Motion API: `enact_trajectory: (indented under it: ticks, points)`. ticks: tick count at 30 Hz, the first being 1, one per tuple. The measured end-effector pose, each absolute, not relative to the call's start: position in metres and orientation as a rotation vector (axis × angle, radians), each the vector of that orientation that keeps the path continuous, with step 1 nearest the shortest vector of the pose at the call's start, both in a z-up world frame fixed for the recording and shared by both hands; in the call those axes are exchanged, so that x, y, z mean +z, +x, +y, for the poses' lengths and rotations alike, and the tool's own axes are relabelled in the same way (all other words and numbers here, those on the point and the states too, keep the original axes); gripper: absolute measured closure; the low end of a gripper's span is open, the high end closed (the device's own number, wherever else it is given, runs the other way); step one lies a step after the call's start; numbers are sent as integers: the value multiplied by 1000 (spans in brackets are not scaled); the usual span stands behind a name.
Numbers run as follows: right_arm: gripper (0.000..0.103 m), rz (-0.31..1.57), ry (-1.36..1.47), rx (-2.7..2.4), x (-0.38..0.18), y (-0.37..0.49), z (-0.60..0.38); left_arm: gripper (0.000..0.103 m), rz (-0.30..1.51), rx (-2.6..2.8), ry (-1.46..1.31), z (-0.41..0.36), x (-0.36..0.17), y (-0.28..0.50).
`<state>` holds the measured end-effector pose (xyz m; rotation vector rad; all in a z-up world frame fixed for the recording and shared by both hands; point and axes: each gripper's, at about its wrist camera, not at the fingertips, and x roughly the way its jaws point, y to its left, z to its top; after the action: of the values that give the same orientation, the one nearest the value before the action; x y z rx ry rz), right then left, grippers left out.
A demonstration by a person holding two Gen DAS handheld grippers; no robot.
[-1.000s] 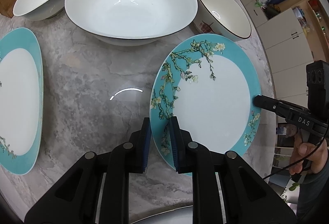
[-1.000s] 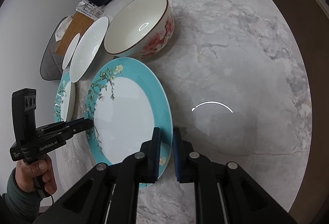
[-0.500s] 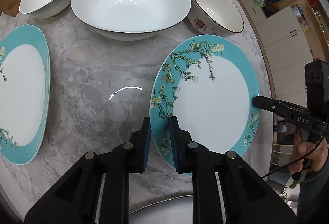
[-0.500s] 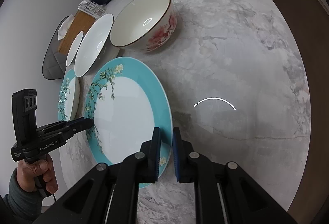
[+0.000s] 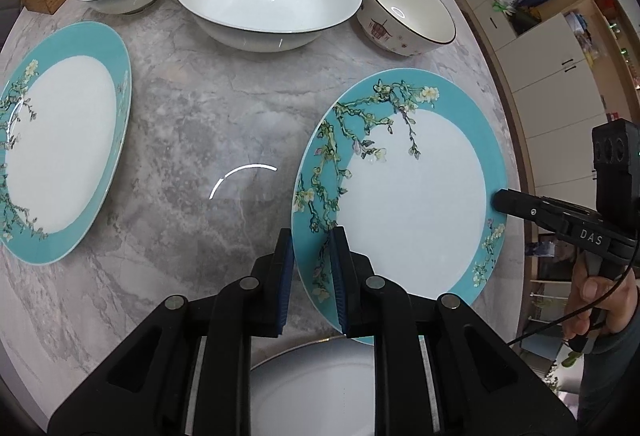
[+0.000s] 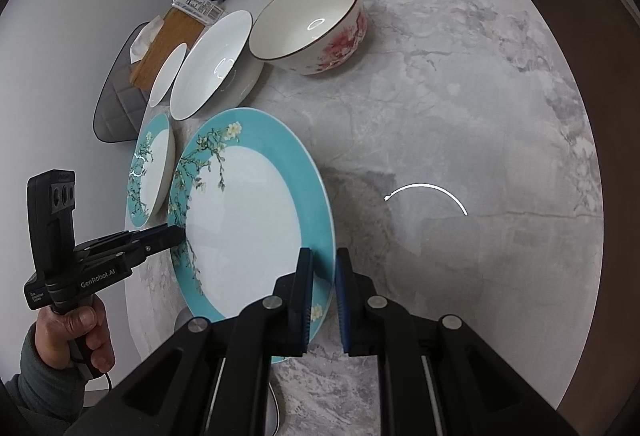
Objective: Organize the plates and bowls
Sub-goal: 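Lift the teal plate with both grippers and lower it onto the grey plate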
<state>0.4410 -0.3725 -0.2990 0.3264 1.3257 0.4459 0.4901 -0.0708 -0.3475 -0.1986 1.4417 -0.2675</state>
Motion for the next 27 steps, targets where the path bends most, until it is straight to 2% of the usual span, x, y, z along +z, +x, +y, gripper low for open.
enact_trajectory:
  ticks: [27]
  points:
    - [90,1391,338,473,-313,343,-329,88,1502,-241,-244,-16,-349,354]
